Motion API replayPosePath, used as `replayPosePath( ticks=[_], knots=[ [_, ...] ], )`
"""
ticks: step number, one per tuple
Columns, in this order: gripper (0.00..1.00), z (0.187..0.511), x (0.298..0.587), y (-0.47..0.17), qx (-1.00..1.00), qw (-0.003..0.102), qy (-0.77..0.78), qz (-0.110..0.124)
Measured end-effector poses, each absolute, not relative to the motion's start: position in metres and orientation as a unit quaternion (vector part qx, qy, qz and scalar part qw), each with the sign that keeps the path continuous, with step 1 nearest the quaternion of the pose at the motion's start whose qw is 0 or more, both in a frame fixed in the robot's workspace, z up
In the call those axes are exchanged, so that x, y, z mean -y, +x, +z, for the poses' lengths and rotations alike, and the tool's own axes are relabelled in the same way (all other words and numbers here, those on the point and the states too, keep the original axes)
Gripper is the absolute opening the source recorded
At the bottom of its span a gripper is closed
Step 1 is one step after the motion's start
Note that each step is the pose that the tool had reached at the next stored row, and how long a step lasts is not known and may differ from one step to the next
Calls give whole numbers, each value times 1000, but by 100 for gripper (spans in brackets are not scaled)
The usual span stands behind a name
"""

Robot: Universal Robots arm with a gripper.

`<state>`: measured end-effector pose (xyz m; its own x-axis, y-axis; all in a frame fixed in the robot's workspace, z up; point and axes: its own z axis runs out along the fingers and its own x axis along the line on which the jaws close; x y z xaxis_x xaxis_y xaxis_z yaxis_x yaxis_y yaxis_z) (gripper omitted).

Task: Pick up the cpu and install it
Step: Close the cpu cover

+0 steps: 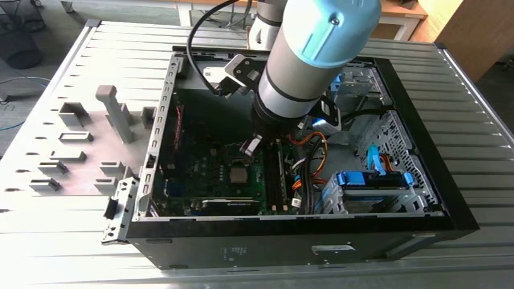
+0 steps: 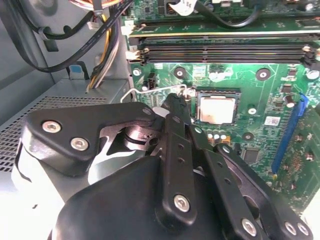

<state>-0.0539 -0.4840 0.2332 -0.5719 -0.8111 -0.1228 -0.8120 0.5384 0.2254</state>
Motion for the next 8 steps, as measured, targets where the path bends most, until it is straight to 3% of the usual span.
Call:
replayPosePath(
  ticks=[8],
  knots=[
    [11,233,493,-53,-877,-1,-464,128]
  ],
)
